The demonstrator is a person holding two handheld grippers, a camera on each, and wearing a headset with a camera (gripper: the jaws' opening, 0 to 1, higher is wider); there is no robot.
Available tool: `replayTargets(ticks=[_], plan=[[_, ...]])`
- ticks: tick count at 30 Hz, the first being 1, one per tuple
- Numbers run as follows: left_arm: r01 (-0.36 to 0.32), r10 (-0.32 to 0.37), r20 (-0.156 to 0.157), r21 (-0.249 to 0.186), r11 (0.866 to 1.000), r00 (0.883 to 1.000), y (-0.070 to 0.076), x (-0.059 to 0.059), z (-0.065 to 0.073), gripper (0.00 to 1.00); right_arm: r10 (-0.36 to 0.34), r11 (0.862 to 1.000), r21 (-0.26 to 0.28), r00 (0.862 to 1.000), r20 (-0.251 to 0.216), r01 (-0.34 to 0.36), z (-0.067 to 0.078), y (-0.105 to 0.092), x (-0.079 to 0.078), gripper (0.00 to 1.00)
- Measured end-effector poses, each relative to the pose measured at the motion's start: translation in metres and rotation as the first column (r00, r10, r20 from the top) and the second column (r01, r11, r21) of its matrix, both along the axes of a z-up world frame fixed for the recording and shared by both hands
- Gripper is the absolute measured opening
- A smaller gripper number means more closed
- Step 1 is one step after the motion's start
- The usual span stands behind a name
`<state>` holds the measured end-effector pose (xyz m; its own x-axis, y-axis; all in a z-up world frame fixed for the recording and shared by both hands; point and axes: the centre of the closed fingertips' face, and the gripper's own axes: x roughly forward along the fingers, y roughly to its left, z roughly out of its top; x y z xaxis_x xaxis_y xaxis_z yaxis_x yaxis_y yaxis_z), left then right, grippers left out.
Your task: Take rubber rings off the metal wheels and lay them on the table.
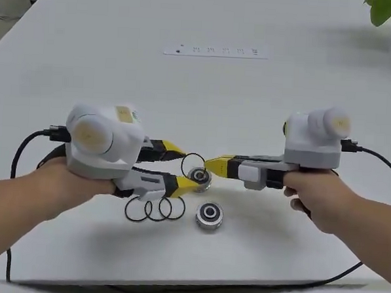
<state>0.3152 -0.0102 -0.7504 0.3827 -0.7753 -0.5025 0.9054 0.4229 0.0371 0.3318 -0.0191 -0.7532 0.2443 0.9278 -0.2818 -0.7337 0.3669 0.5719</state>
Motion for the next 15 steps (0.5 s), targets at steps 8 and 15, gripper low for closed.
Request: replayTargets(ticks=[8, 15], plan=[[-0.003, 0.002, -0.003, -0.021, 1.000, 1.000, 0.007, -0.006, 0.010, 0.43, 0.016, 1.000, 0.013, 1.000, 0.009, -0.016, 0.009, 0.005, -0.003, 0.00], [-0.011, 0.010, -0.003, -0.041, 0.999, 1.000, 0.013, -0.009, 0.021, 0.47, 0.030, 0.999, 0.020, 0.999, 0.016, -0.030, 0.017, 0.010, -0.005, 0.00]])
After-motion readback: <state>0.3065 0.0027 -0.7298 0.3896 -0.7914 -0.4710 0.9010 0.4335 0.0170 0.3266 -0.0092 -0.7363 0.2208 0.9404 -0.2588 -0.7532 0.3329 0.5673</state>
